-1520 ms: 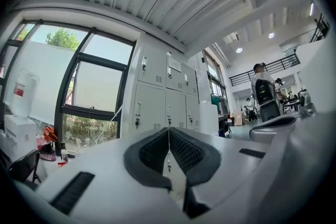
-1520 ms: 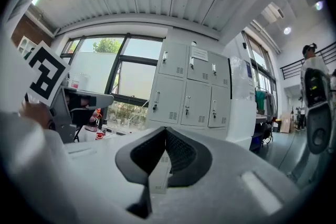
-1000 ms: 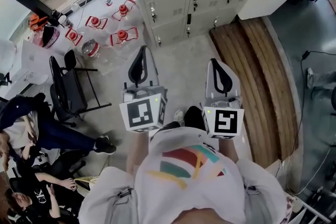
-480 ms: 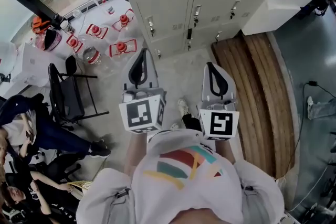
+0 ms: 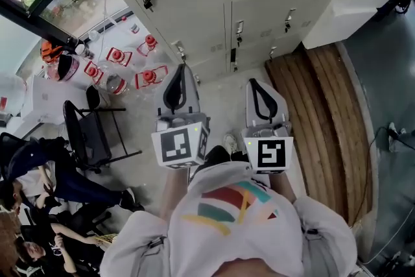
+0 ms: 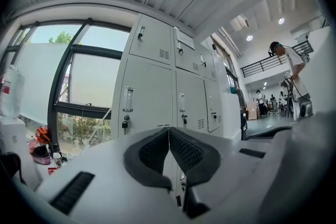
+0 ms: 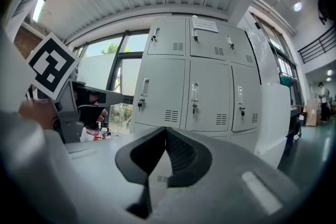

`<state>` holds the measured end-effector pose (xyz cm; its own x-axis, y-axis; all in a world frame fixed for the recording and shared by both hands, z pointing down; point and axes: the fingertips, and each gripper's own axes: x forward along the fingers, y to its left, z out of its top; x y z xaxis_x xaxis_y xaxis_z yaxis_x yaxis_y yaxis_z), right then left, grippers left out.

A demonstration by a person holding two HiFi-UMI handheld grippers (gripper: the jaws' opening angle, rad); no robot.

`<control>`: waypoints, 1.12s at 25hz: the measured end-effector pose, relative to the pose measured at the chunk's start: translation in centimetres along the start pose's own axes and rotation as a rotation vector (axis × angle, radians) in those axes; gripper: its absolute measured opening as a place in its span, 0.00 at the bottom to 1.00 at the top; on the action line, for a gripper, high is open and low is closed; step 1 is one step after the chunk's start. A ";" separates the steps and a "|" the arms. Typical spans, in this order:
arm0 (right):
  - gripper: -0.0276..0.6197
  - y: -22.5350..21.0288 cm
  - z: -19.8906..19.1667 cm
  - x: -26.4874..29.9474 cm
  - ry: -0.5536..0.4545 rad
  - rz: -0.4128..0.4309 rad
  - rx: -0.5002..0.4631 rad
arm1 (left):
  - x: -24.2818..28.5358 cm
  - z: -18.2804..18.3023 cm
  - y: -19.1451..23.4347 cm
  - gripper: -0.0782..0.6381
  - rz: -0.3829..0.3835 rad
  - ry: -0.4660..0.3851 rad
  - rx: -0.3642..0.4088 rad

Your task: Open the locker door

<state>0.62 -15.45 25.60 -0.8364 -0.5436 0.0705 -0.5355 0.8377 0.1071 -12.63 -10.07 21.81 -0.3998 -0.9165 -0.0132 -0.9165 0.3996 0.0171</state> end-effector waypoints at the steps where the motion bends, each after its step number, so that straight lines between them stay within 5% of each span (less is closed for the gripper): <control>1: 0.05 -0.3 -0.4 0.3 0.016 -0.002 0.003 | 0.4 -0.3 -0.1 0.13 -0.001 0.005 -0.006; 11: 0.05 0.0 0.6 4.6 0.021 0.006 0.005 | 3.6 -0.1 2.8 0.13 -0.002 -0.003 -0.051; 24: 0.05 3.7 0.4 10.5 0.011 0.102 0.046 | 4.4 -0.9 8.9 0.13 0.062 0.041 0.003; 28: 0.05 5.6 0.0 13.4 -0.016 0.163 0.052 | 4.9 -2.6 10.9 0.13 0.060 0.044 0.078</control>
<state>-13.57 -18.06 27.10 -0.9140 -0.4002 0.0670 -0.3981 0.9163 0.0437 -24.58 -10.29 24.50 -0.4548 -0.8901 0.0297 -0.8896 0.4526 -0.0610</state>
